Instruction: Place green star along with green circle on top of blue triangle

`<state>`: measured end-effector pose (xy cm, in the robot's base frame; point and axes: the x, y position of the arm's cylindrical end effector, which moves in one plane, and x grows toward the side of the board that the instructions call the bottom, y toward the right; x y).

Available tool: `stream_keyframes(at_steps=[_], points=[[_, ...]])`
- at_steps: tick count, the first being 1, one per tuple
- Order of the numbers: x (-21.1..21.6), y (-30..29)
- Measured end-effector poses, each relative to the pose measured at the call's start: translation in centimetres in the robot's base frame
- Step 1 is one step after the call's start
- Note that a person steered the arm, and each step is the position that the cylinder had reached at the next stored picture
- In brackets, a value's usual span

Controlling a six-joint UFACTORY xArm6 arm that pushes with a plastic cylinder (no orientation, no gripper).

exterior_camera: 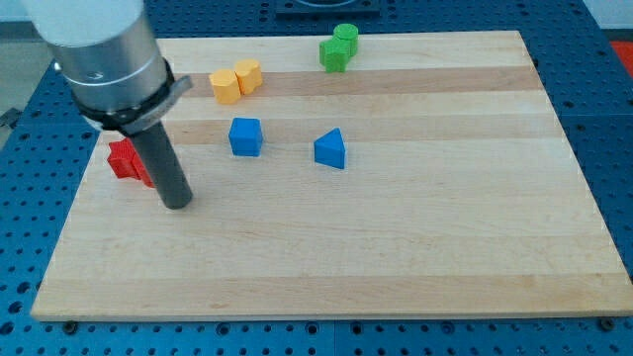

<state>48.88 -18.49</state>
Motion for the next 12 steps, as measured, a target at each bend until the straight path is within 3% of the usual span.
stream_keyframes(at_steps=[2, 3, 4, 6, 7, 9, 10, 12], points=[[-2.9, -3.2], [-2.1, -2.6], [0.9, 3.6], [-1.0, 23.7], [-6.9, 32.7], [-26.3, 36.0], [-29.6, 35.9], [-29.7, 33.0]])
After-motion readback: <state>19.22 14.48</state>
